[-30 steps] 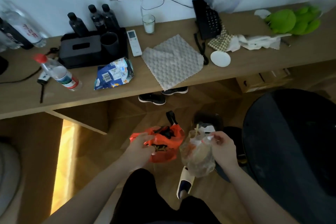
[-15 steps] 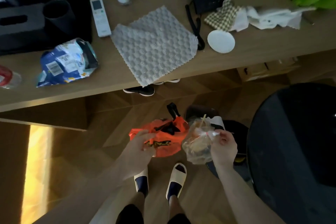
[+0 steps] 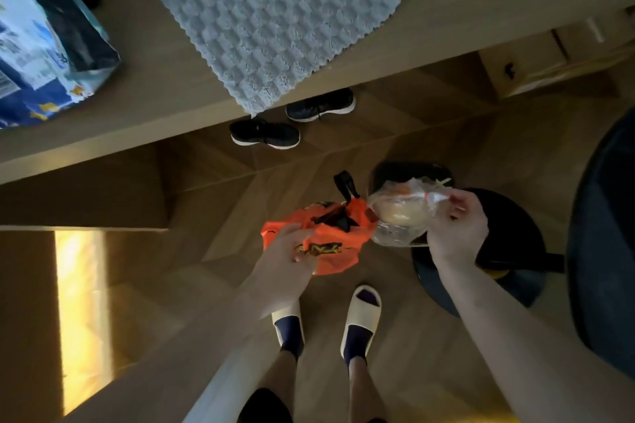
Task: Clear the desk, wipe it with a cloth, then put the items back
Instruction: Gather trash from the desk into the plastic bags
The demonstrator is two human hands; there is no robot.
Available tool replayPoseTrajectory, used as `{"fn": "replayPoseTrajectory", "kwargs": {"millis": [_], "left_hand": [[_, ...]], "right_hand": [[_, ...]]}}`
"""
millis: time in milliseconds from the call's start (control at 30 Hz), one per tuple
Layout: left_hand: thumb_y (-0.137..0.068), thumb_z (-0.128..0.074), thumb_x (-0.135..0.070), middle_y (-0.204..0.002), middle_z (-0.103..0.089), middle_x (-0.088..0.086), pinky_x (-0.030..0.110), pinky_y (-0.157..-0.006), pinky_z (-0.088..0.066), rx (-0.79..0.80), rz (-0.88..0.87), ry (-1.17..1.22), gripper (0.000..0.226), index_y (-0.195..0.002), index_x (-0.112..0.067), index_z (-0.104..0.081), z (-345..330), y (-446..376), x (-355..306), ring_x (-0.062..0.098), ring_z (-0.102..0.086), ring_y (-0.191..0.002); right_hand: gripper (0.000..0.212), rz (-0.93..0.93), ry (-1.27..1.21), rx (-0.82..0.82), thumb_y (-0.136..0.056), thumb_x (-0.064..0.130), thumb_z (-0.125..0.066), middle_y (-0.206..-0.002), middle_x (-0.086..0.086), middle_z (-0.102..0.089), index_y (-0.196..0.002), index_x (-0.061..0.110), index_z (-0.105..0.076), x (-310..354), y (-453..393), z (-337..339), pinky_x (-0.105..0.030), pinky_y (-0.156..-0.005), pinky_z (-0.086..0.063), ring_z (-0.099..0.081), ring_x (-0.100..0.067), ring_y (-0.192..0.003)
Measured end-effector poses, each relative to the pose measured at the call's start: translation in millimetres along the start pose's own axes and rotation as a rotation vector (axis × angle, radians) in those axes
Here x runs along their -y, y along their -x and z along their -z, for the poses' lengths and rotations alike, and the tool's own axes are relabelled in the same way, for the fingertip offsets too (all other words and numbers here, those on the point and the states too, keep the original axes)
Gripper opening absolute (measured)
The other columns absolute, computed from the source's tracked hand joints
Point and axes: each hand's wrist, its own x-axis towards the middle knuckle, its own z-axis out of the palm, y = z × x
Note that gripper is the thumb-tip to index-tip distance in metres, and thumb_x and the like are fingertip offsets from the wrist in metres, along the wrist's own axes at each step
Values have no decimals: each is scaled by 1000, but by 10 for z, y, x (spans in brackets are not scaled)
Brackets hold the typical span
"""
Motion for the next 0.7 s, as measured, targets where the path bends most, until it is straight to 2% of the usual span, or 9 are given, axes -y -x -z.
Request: {"fn": "replayPoseTrajectory", "kwargs": {"millis": [67,167,233,300,433,600,700], "left_hand": [[-93,-62,-17,-154,-34,-15,44,-105,-51,12,7,-35,53,-144,-31,-55,-32,-26,-22,17,-54,-129],[-95,-61,-17,-153,-32,-17,38,-98,-55,28,-6,-66,55,-148,-31,-52,-40,-47,-86,3,-60,-108],[-95,-60,-14,-157,-31,-14,36,-97,-56,36,-4,-67,56,-148,-31,-52,-35,-84,-123,2,-61,-105],[-95,-58,-13,-158,-32,-13,33,-96,-56,43,2,-73,56,-148,-31,-52,-45,-121,-158,0,-59,-105],[-96,-55,-15,-157,-34,-12,39,-97,-56,66,-7,-80,55,-148,-31,-52,-108,-196,-224,8,-62,-109],[-93,-58,-15,-154,-34,-16,41,-99,-56,97,32,-47,56,-147,-29,-53,-211,-358,-365,18,-65,-111],[-91,-60,-15,-155,-38,-9,45,-100,-57,138,28,-13,58,-147,-28,-52,-302,-481,-536,26,-62,-120]], "right_hand": [[16,5,21,12,-100,11,-60,-107,0,-71,-111,12,-71,-28,-79,-30,-15,-81,-51,-63,-10,-97],[14,-4,42,52,-100,10,-61,-108,0,-71,-109,15,-71,-38,-132,-35,-28,-85,-57,-64,-10,-97],[18,-58,100,92,-101,8,-59,-118,-3,-67,-114,15,-69,-72,-179,-11,-23,-85,-51,-65,-17,-107],[29,-106,206,159,-101,6,-55,-132,-7,-60,-127,16,-64,-129,-181,26,-26,-92,-46,-61,-24,-120],[44,-207,220,207,-97,5,-58,-144,-8,-50,-139,21,-57,-284,-35,100,-44,-103,-50,-57,-32,-128],[49,-281,242,266,-97,4,-56,-149,-7,-47,-143,21,-53,-425,126,212,-45,-105,-48,-54,-32,-131],[52,-314,280,296,-97,7,-57,-152,-8,-43,-147,20,-50,-472,114,278,-46,-108,-44,-51,-34,-135]]}}
